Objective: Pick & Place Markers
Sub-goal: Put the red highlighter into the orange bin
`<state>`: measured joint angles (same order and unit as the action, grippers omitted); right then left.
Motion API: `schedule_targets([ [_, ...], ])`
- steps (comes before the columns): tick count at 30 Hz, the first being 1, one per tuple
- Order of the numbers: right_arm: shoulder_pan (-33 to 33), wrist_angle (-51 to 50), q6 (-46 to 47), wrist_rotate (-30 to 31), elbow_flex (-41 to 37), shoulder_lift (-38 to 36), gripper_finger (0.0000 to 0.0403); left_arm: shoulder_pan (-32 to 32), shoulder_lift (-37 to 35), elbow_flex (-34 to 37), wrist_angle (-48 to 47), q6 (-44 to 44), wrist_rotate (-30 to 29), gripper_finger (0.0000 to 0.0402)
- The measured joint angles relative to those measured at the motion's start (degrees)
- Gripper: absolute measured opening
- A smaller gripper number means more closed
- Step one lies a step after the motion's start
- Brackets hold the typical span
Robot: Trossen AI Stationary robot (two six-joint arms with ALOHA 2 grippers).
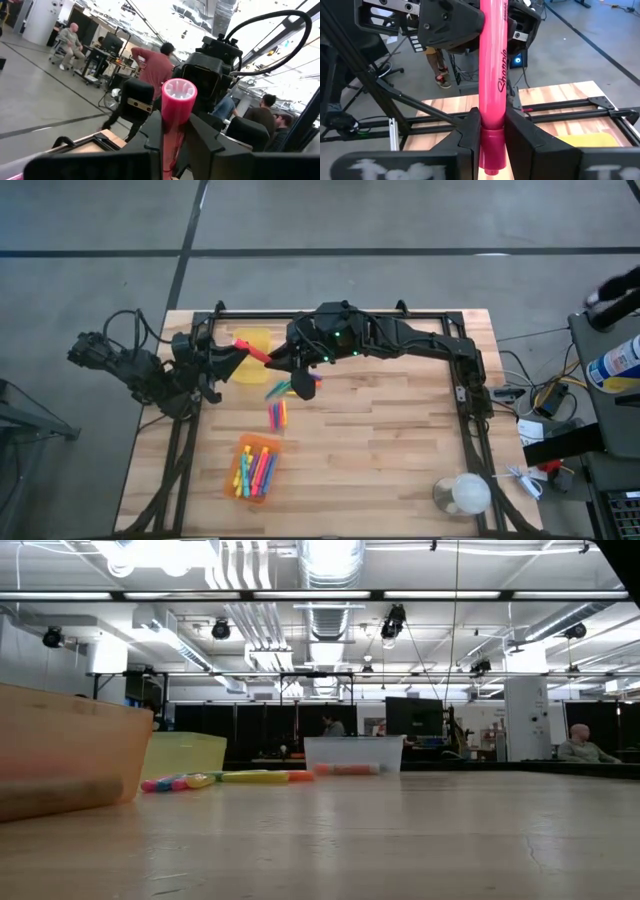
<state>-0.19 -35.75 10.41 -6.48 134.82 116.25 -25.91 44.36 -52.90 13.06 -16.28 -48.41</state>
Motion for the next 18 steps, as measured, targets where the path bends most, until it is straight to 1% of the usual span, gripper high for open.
schedule_targets([
  [5, 0.02, 0.56, 1.23, -1.09, 0.0, 0.0, 0.0063, 0.02, -0.09, 0.0, 0.46, -0.24, 1.25, 0.0062],
  [11, 0.07, 2.08, 1.65, -1.12, -0.04, 0.07, 0.0063, 0.02, -0.09, 0.0, 1.01, -3.96, 1.1, 0.0092],
  [18, 0.09, 3.12, 2.42, -1.26, -0.07, 0.37, 0.0063, 0.03, 0.11, 0.0, 1.09, -3.77, 1.31, 0.0124],
])
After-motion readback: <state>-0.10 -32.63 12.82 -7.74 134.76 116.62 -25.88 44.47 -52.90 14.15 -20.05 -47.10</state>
